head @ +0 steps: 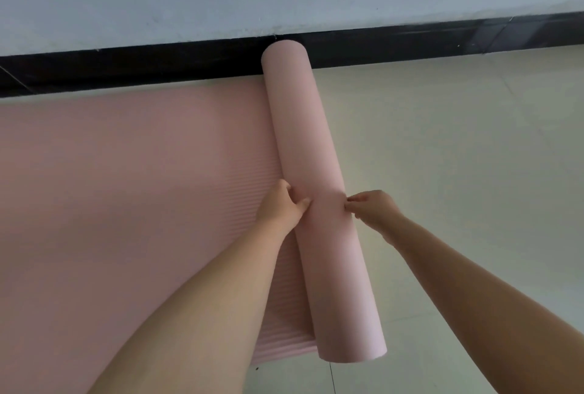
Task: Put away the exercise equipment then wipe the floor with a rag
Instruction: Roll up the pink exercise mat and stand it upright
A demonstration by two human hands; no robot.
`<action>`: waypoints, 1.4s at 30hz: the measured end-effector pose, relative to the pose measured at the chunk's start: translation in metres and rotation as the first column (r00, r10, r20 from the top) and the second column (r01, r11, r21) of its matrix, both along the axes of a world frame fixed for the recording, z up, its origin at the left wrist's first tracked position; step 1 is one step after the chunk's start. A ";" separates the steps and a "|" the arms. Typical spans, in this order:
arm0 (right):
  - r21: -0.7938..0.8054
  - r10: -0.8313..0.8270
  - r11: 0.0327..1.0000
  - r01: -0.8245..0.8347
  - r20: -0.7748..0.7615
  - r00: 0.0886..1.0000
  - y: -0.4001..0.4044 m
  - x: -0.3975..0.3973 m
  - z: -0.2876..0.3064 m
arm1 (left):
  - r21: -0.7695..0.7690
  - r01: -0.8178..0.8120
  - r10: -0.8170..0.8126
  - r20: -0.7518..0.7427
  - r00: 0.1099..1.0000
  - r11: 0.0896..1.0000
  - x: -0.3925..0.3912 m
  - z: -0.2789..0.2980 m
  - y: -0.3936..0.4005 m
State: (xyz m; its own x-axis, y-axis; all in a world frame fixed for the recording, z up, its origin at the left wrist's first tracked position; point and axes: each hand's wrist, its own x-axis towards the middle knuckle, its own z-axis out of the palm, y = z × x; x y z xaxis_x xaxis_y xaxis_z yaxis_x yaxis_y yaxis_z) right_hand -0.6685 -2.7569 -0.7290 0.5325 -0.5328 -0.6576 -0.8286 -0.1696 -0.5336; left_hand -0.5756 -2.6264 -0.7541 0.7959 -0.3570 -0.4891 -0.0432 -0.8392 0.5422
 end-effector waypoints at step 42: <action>0.260 0.114 0.957 -0.127 0.065 0.991 0.077 0.081 -0.016 | 0.133 -0.065 0.055 0.078 0.995 0.989 -0.016 0.018 0.116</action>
